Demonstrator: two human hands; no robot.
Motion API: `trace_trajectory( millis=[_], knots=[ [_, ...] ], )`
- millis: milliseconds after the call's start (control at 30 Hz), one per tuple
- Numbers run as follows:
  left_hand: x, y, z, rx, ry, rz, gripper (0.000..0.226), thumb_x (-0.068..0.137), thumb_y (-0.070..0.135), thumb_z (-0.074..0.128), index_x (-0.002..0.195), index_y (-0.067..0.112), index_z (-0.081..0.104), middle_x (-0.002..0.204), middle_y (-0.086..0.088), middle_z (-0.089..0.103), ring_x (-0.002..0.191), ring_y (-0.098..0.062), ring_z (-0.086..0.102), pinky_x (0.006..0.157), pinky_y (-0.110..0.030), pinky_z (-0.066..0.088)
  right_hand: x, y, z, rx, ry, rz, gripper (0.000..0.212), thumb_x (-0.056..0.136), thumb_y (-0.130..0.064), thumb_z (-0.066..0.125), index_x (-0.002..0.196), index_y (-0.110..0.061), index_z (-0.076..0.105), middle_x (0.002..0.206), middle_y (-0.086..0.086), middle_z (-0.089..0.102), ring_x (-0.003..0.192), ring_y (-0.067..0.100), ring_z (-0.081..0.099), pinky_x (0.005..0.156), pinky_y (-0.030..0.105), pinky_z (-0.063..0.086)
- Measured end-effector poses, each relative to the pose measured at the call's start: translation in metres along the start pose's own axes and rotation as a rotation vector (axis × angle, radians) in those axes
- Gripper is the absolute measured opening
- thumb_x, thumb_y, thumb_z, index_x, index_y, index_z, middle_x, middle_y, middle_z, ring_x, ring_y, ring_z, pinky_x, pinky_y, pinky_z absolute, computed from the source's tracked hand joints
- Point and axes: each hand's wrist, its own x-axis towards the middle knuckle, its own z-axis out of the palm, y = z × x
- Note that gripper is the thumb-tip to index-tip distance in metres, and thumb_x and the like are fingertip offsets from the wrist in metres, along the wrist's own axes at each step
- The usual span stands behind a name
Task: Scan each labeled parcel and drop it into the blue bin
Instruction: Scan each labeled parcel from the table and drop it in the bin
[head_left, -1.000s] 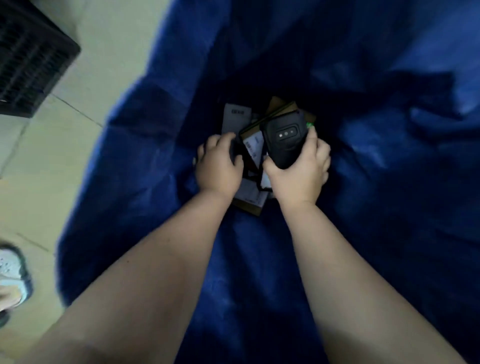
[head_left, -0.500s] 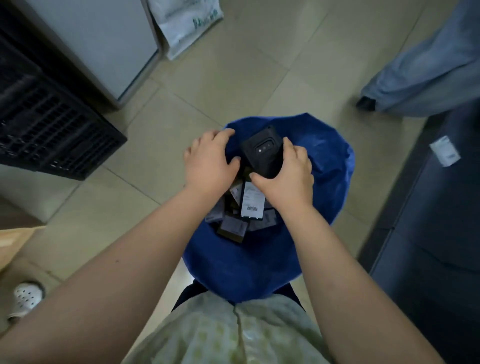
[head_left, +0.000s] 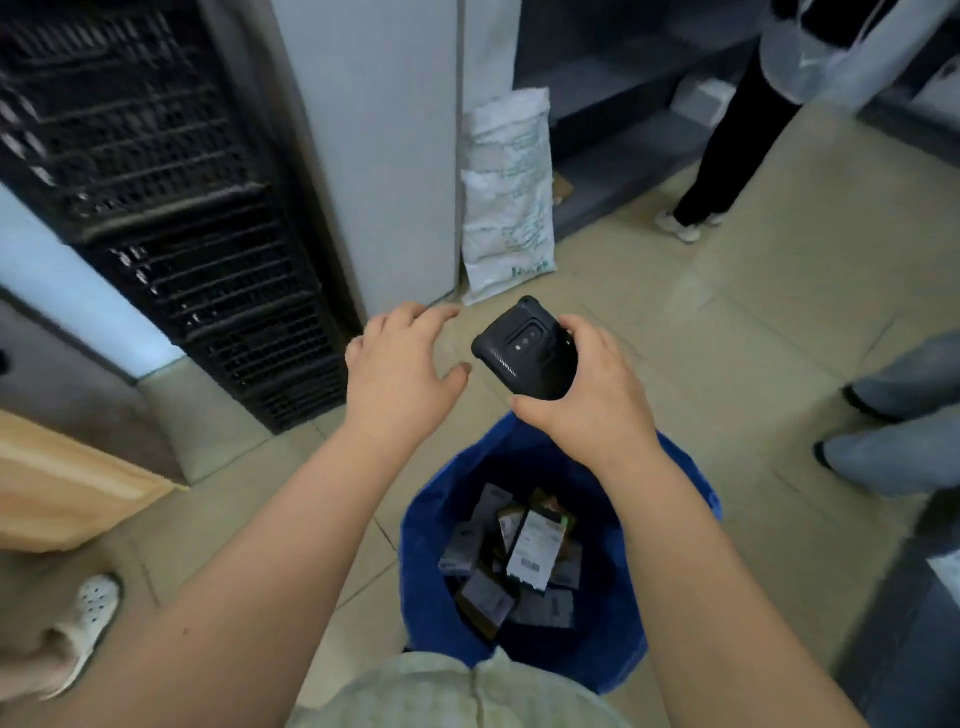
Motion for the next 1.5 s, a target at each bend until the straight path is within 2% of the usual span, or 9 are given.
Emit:
trace_trajectory(
  millis=[67, 200, 467, 700, 833, 933, 1067, 1300, 1500],
  knots=[
    [-0.018, -0.001, -0.014, 0.005, 0.067, -0.092, 0.058, 0.085, 0.042, 0.068, 0.140, 0.035, 0.050, 0.139, 0.004, 0.050, 0.130, -0.027, 0.041, 0.104, -0.045, 0.035, -0.006, -0.013, -0.003, 0.001, -0.026, -0.081, 0.076, 0.066, -0.034, 0.079, 0.133, -0.032, 0.045, 0.119, -0.009, 0.048, 0.115, 0.018, 0.047, 0.099, 0.044, 0.044],
    [-0.069, -0.014, -0.033, 0.031, 0.191, -0.293, 0.059, 0.084, 0.044, 0.069, 0.139, 0.035, 0.050, 0.139, 0.004, 0.052, 0.129, -0.028, 0.044, 0.102, -0.045, 0.038, -0.026, -0.030, 0.002, -0.015, -0.104, -0.244, 0.077, 0.066, -0.035, 0.078, 0.135, -0.031, 0.044, 0.123, -0.007, 0.049, 0.117, 0.020, 0.046, 0.101, 0.045, 0.042],
    [-0.223, -0.065, -0.067, 0.059, 0.369, -0.820, 0.059, 0.084, 0.049, 0.068, 0.139, 0.037, 0.050, 0.140, 0.001, 0.052, 0.131, -0.029, 0.042, 0.102, -0.046, 0.039, -0.100, -0.071, 0.058, -0.165, -0.397, -0.596, 0.085, 0.072, -0.038, 0.076, 0.145, -0.031, 0.031, 0.136, -0.006, 0.042, 0.123, 0.022, 0.042, 0.104, 0.044, 0.037],
    [-0.382, -0.088, -0.100, 0.140, 0.508, -1.174, 0.057, 0.087, 0.048, 0.064, 0.141, 0.036, 0.049, 0.142, 0.001, 0.050, 0.131, -0.031, 0.040, 0.103, -0.049, 0.035, -0.206, -0.126, 0.117, -0.225, -0.602, -0.911, 0.075, 0.070, -0.036, 0.076, 0.136, -0.031, 0.040, 0.128, -0.003, 0.048, 0.119, 0.025, 0.045, 0.099, 0.044, 0.039],
    [-0.474, -0.098, -0.113, 0.193, 0.636, -1.278, 0.051, 0.087, 0.045, 0.065, 0.135, 0.033, 0.054, 0.140, 0.000, 0.051, 0.131, -0.031, 0.039, 0.105, -0.047, 0.033, -0.290, -0.162, 0.144, -0.245, -0.656, -1.116, 0.066, 0.069, -0.034, 0.074, 0.128, -0.032, 0.045, 0.121, -0.004, 0.051, 0.113, 0.026, 0.048, 0.094, 0.045, 0.042],
    [-0.557, -0.110, -0.131, 0.204, 0.688, -1.387, 0.058, 0.087, 0.049, 0.065, 0.141, 0.034, 0.049, 0.143, -0.001, 0.049, 0.135, -0.031, 0.036, 0.109, -0.050, 0.030, -0.365, -0.191, 0.170, -0.218, -0.701, -1.235, 0.055, 0.066, -0.035, 0.073, 0.114, -0.032, 0.049, 0.111, -0.006, 0.056, 0.107, 0.027, 0.055, 0.088, 0.045, 0.047],
    [-0.690, -0.123, -0.159, 0.222, 0.752, -1.554, 0.060, 0.088, 0.049, 0.064, 0.143, 0.034, 0.046, 0.146, -0.002, 0.045, 0.137, -0.030, 0.032, 0.113, -0.052, 0.029, -0.483, -0.230, 0.204, -0.147, -0.817, -1.385, 0.066, 0.066, -0.036, 0.078, 0.124, -0.030, 0.046, 0.121, -0.001, 0.055, 0.115, 0.029, 0.053, 0.095, 0.051, 0.047],
    [-0.890, -0.121, -0.187, 0.259, 0.883, -1.828, 0.058, 0.088, 0.046, 0.063, 0.143, 0.034, 0.046, 0.145, -0.002, 0.046, 0.137, -0.032, 0.032, 0.109, -0.051, 0.030, -0.687, -0.268, 0.257, -0.093, -1.014, -1.621, 0.077, 0.067, -0.041, 0.083, 0.133, -0.033, 0.045, 0.124, -0.004, 0.055, 0.116, 0.026, 0.051, 0.095, 0.043, 0.042],
    [-1.000, -0.124, -0.191, 0.250, 0.975, -1.993, 0.060, 0.087, 0.048, 0.065, 0.142, 0.038, 0.046, 0.147, 0.001, 0.044, 0.138, -0.029, 0.030, 0.110, -0.048, 0.028, -0.819, -0.283, 0.286, -0.117, -1.138, -1.783, 0.065, 0.064, -0.037, 0.083, 0.120, -0.032, 0.049, 0.111, -0.007, 0.056, 0.103, 0.021, 0.056, 0.085, 0.040, 0.048]
  ],
)
